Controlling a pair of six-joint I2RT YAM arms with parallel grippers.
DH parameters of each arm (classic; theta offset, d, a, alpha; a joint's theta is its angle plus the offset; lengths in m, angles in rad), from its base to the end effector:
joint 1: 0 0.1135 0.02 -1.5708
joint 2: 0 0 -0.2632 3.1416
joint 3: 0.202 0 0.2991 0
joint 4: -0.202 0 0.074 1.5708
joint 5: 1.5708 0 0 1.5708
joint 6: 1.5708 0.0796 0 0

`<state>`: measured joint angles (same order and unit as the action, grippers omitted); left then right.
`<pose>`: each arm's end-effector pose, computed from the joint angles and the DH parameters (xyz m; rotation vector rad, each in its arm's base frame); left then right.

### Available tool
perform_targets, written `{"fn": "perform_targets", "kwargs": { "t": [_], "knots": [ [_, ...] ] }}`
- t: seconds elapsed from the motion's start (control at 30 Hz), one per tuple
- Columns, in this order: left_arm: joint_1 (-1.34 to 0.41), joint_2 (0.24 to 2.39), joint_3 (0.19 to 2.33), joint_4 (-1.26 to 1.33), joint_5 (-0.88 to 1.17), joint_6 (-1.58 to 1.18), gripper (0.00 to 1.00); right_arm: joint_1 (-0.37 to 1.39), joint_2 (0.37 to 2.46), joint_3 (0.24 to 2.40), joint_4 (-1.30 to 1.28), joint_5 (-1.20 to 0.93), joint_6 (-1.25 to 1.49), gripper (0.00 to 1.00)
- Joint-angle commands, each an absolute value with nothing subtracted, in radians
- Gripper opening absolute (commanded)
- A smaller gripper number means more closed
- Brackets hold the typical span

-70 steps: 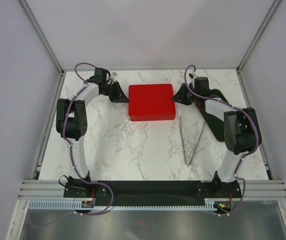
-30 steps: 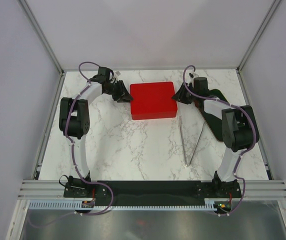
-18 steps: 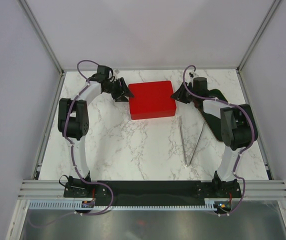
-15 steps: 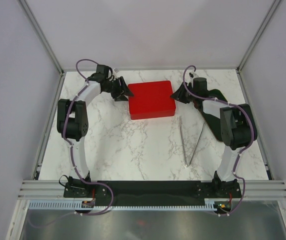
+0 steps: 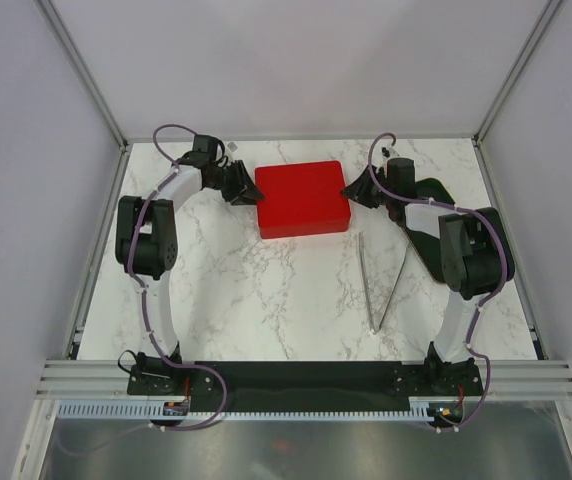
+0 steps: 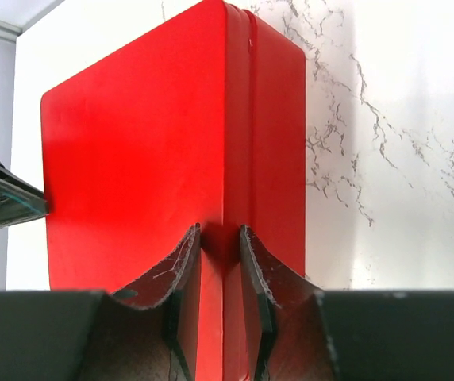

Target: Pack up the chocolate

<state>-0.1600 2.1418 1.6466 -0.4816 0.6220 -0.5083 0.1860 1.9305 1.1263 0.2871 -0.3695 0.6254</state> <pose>0.5121 -0.1296 0.1336 -0.1979 2.5955 -1.0466 0.4742 0.1185 0.1172 0.2414 2.1573 0.8660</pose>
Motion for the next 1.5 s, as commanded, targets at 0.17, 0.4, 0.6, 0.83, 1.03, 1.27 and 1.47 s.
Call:
{"fn": "perform_targets", "kwargs": {
  "t": [0.17,0.4,0.6,0.83,1.03,1.27,1.47],
  "knots": [
    [-0.167,2.238,1.738,-0.428,0.627,-0.526,0.33,0.204,1.970,1.062,0.273,-0.403,0.680,0.04],
    [-0.167,2.266,1.724,-0.428,0.580,-0.528,0.31,0.204,2.031,1.060,0.273,-0.388,0.661,0.04],
    [-0.167,2.273,1.724,-0.425,0.581,-0.528,0.32,0.204,2.037,1.025,0.345,-0.391,0.634,0.18],
    [-0.164,2.263,1.712,-0.428,0.577,-0.525,0.33,0.204,2.054,1.048,0.325,-0.413,0.652,0.20],
    [-0.160,2.223,1.706,-0.428,0.583,-0.525,0.35,0.204,1.997,1.022,0.321,-0.439,0.689,0.32],
    [-0.150,2.210,1.727,-0.448,0.600,-0.520,0.37,0.209,1.934,1.014,0.288,-0.422,0.730,0.39],
    [-0.118,2.183,1.704,-0.453,0.592,-0.511,0.44,0.224,1.924,0.966,0.321,-0.405,0.781,0.36]
  ]
}}
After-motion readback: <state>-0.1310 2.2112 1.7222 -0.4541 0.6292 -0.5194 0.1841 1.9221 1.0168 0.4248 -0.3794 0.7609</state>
